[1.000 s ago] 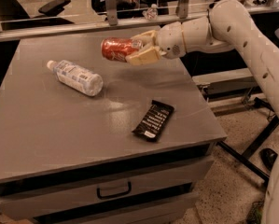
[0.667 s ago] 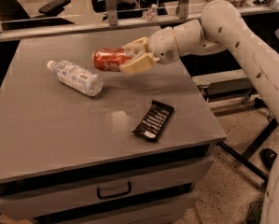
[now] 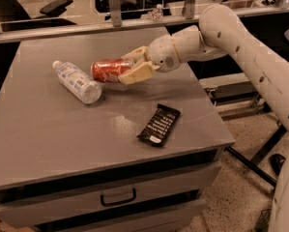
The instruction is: Move coke can near blue plastic bottle
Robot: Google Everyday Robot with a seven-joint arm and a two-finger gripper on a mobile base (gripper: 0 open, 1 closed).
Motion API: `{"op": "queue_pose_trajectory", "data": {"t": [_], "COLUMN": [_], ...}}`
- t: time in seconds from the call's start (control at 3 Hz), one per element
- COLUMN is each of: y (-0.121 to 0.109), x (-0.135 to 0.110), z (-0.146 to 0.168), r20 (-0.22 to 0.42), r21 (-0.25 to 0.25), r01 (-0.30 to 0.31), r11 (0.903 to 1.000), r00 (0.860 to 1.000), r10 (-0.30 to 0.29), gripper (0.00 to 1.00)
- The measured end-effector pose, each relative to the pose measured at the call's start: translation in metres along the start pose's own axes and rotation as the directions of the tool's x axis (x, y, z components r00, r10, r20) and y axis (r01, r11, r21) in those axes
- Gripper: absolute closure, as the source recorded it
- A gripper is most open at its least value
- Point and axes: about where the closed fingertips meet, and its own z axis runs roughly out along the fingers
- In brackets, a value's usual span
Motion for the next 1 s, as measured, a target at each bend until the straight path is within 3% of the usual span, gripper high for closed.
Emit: {"op": "queue_pose_trajectory", "data": {"t": [0.33, 1.0], "y": [-0.0021, -0.0038], "x": [0.0069, 0.0134], "z": [0.0079, 0.0150], "r20": [-0.004, -0.014], "r21": [-0.016, -0.038], "r01": [-0.034, -0.059], "r11": [0.9993, 0.9975], "r00": [0.999, 0.998], "r10": [0.034, 0.059], "gripper": [0.85, 0.38]}}
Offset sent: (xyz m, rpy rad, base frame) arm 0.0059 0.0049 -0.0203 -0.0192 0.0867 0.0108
